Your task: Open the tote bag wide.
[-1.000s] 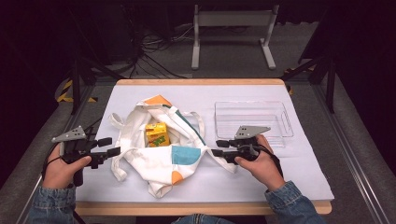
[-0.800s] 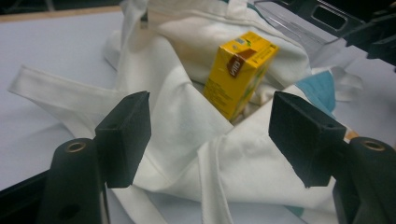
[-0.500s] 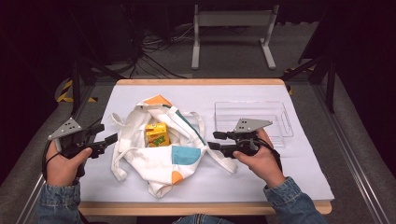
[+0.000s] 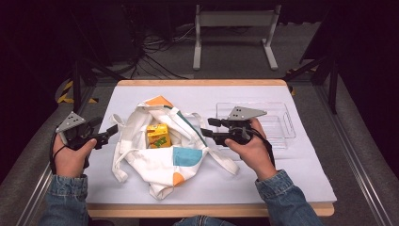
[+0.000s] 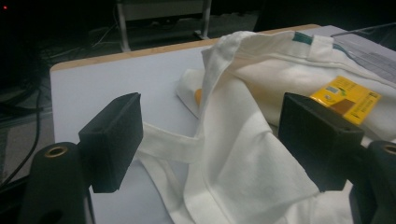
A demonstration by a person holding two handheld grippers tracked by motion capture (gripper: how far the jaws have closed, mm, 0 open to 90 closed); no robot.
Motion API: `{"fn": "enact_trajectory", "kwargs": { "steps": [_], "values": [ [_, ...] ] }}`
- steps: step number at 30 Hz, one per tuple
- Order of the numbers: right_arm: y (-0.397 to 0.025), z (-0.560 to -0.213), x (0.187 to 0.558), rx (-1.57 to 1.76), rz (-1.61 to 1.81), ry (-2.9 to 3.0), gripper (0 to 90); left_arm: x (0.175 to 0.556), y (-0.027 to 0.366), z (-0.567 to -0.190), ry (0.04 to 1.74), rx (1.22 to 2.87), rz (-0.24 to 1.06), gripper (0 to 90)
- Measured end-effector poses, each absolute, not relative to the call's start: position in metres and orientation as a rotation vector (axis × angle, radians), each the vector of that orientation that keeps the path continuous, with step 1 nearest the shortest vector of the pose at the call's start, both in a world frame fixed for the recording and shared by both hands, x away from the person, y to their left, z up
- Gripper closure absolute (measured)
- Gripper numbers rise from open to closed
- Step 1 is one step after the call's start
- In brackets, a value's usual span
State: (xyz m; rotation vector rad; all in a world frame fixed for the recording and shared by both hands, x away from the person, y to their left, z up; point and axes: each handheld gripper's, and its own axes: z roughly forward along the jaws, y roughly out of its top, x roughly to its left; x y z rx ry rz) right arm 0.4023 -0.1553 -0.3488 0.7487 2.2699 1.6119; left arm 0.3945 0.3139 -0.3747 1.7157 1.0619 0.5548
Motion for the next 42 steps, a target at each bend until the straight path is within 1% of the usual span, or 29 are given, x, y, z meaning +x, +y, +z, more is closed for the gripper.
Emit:
{"fn": "enact_trajectory", "kwargs": {
  "steps": [3, 6, 13, 17, 21, 24, 29, 32, 33, 34, 36, 37, 39, 40, 41, 42],
  "values": [
    [-0.147, -0.351, 0.409, 0.766, 1.601, 2.257, 45.8, 0.402, 0.312, -0.377, 1.062, 1.717, 0.561, 22.3],
    [-0.137, -0.355, 0.416, 0.791, 1.569, 2.248, 39.7, 0.409, 0.309, -0.381, 1.070, 1.718, 0.540, 20.3],
    [-0.115, -0.365, 0.429, 0.817, 1.561, 2.246, 36.5, 0.426, 0.302, -0.391, 1.062, 1.751, 0.515, 19.8],
    [-0.105, -0.369, 0.433, 0.822, 1.554, 2.246, 36.5, 0.435, 0.299, -0.398, 1.042, 1.757, 0.508, 23.1],
    [-0.095, -0.373, 0.437, 0.825, 1.539, 2.248, 36.2, 0.443, 0.298, -0.404, 1.043, 1.779, 0.536, 26.7],
    [-0.087, -0.376, 0.439, 0.827, 1.531, 2.248, 34.3, 0.447, 0.298, -0.409, 1.034, 1.799, 0.553, 32.0],
    [-0.080, -0.382, 0.445, 0.847, 1.509, 2.248, 34.2, 0.454, 0.295, -0.416, 1.016, 1.823, 0.558, 34.4],
    [-0.077, -0.386, 0.447, 0.861, 1.495, 2.261, 35.7, 0.457, 0.292, -0.419, 0.999, 1.838, 0.542, 43.4],
    [-0.076, -0.388, 0.448, 0.865, 1.487, 2.268, 37.6, 0.457, 0.292, -0.419, 0.987, 1.853, 0.535, 50.8],
    [-0.076, -0.389, 0.449, 0.866, 1.478, 2.277, 41.3, 0.457, 0.291, -0.419, 0.981, 1.860, 0.518, 62.0],
    [-0.075, -0.391, 0.450, 0.871, 1.457, 2.294, 49.3, 0.457, 0.290, -0.419, 0.966, 1.866, 0.484, 79.0],
    [-0.075, -0.391, 0.450, 0.876, 1.450, 2.306, 56.0, 0.457, 0.289, -0.418, 0.970, 1.869, 0.474, 85.4],
    [-0.075, -0.392, 0.450, 0.874, 1.418, 2.306, 61.6, 0.456, 0.287, -0.417, 0.978, 1.879, 0.476, 88.0],
    [-0.075, -0.391, 0.450, 0.878, 1.395, 2.299, 67.0, 0.456, 0.288, -0.417, 0.981, 1.882, 0.474, 88.3],
    [-0.075, -0.391, 0.450, 0.888, 1.378, 2.294, 67.3, 0.455, 0.288, -0.417, 0.990, 1.878, 0.467, 88.4],
    [-0.076, -0.391, 0.450, 0.905, 1.370, 2.293, 70.2, 0.455, 0.290, -0.417, 0.998, 1.879, 0.466, 88.5]
  ]
}}
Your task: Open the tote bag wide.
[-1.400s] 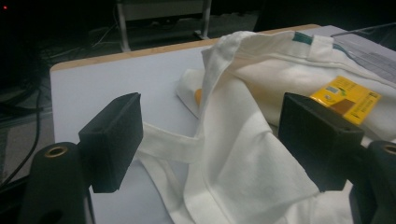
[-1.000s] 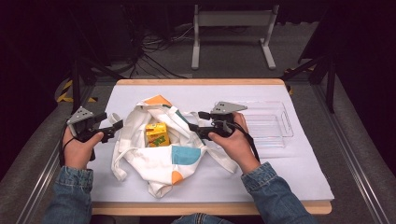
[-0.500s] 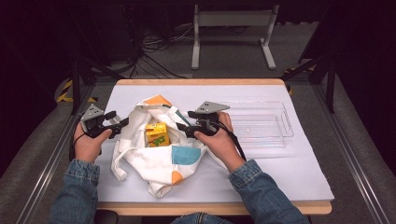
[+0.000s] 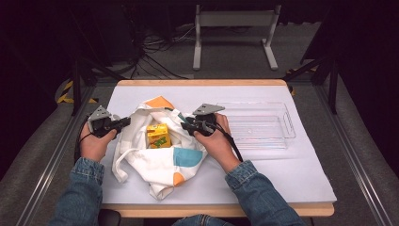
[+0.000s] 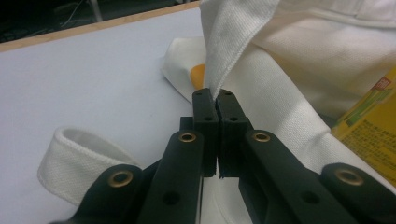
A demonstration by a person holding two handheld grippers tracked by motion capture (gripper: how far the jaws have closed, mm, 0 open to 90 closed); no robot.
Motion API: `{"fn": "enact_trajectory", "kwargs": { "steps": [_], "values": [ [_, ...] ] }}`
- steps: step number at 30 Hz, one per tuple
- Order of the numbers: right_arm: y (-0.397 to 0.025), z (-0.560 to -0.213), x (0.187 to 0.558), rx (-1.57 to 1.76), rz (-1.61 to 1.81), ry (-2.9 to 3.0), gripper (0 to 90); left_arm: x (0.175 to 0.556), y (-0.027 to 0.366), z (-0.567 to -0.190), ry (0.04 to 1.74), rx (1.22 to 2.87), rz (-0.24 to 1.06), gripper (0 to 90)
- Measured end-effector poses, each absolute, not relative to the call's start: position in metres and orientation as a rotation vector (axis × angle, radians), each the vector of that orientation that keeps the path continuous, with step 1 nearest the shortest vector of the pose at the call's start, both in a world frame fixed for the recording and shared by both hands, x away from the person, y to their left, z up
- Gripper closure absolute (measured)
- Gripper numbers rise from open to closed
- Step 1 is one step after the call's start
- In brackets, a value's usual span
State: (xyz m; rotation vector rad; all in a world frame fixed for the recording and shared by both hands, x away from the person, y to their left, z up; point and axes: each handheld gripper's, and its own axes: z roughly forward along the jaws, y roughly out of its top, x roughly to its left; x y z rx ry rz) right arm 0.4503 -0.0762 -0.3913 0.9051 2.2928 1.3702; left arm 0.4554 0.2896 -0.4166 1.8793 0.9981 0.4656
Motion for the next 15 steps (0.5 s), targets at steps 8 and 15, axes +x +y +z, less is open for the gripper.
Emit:
{"fn": "enact_trajectory", "kwargs": {
  "steps": [8, 15],
  "values": [
    [-0.079, -0.398, 0.451, 0.994, 1.281, 2.300, 88.3, 0.455, 0.295, -0.421, 1.051, 1.882, 0.440, 88.6],
    [-0.073, -0.415, 0.449, 1.060, 1.200, 2.328, 88.5, 0.455, 0.296, -0.425, 1.082, 1.904, 0.414, 88.6]
  ]
}}
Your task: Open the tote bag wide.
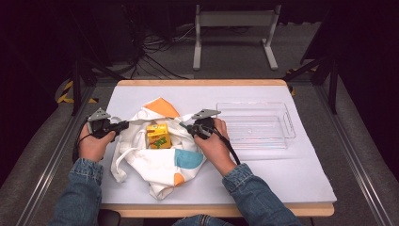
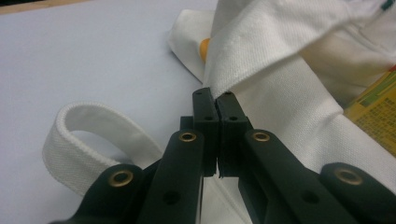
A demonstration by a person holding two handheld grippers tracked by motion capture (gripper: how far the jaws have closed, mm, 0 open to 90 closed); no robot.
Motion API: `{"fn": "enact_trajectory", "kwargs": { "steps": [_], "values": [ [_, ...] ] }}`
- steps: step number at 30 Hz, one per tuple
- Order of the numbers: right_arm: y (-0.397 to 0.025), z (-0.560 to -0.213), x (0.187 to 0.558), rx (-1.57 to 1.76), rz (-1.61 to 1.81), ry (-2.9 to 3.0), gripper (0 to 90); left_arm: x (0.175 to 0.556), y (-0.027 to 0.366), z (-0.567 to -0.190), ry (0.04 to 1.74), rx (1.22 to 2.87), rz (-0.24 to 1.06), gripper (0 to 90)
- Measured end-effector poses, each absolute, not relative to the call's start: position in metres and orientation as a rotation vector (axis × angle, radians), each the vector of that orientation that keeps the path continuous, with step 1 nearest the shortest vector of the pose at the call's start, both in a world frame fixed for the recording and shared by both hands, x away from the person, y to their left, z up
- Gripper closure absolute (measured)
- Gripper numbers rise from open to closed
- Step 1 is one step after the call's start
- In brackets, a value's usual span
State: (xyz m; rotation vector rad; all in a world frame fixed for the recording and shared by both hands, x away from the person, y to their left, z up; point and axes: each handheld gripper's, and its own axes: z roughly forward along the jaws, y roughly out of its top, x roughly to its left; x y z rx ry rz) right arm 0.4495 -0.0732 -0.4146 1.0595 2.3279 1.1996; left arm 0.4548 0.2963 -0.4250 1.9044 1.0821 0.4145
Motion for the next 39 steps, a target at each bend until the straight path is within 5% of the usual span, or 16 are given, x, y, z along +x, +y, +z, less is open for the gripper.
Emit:
{"fn": "enact_trajectory", "kwargs": {
  "steps": [21, 32, 39],
  "values": [
    [-0.070, -0.429, 0.442, 1.045, 1.136, 2.365, 87.7, 0.453, 0.304, -0.437, 1.186, 1.961, 0.385, 87.9],
    [-0.087, -0.402, 0.433, 1.070, 1.246, 2.283, 55.2, 0.435, 0.313, -0.416, 1.164, 1.900, 0.414, 46.4],
    [-0.098, -0.386, 0.430, 1.061, 1.345, 2.270, 45.8, 0.421, 0.318, -0.397, 1.135, 1.865, 0.449, 39.5]
  ]
}}
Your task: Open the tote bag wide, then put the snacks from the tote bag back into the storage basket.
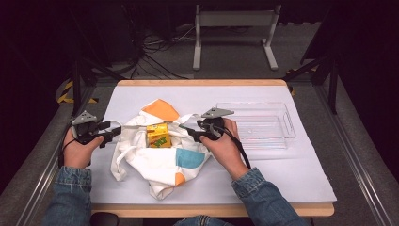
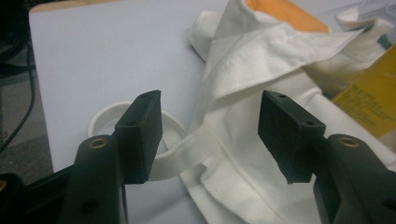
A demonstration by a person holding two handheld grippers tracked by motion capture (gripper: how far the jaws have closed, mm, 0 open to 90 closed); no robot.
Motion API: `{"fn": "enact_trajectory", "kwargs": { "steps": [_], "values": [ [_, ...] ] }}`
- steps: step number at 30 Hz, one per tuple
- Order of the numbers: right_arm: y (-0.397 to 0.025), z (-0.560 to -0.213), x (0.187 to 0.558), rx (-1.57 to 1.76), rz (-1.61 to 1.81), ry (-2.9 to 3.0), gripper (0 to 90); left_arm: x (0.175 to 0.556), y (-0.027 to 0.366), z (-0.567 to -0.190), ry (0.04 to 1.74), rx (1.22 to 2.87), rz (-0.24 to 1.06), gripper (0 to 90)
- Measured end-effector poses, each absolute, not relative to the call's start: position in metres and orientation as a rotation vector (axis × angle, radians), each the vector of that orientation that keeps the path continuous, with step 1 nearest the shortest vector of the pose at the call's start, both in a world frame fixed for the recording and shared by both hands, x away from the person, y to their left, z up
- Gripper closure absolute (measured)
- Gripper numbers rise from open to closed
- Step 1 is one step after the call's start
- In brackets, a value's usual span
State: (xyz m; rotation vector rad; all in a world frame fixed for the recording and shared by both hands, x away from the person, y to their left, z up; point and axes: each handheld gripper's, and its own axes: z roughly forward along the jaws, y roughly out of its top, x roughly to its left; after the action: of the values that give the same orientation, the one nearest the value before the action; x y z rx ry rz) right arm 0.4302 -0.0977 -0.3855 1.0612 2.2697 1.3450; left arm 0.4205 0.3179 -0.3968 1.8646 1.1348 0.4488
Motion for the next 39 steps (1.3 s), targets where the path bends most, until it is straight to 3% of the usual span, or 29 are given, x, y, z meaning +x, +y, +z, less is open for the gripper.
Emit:
{"fn": "enact_trajectory", "kwargs": {
  "steps": [5, 17, 30, 39],
  "values": [
    [-0.103, -0.369, 0.430, 0.974, 1.407, 2.261, 40.1, 0.416, 0.317, -0.389, 1.099, 1.850, 0.433, 36.4],
    [-0.108, -0.344, 0.431, 0.694, 1.585, 2.288, 36.9, 0.401, 0.309, -0.373, 1.003, 1.832, 0.426, 31.4],
    [-0.097, -0.338, 0.441, 0.581, 1.705, 2.412, 37.5, 0.389, 0.307, -0.362, 1.006, 1.833, 0.442, 27.9],
    [-0.078, -0.339, 0.447, 0.502, 1.669, 2.450, 32.2, 0.381, 0.305, -0.357, 1.033, 1.861, 0.492, 25.4]
  ]
}}
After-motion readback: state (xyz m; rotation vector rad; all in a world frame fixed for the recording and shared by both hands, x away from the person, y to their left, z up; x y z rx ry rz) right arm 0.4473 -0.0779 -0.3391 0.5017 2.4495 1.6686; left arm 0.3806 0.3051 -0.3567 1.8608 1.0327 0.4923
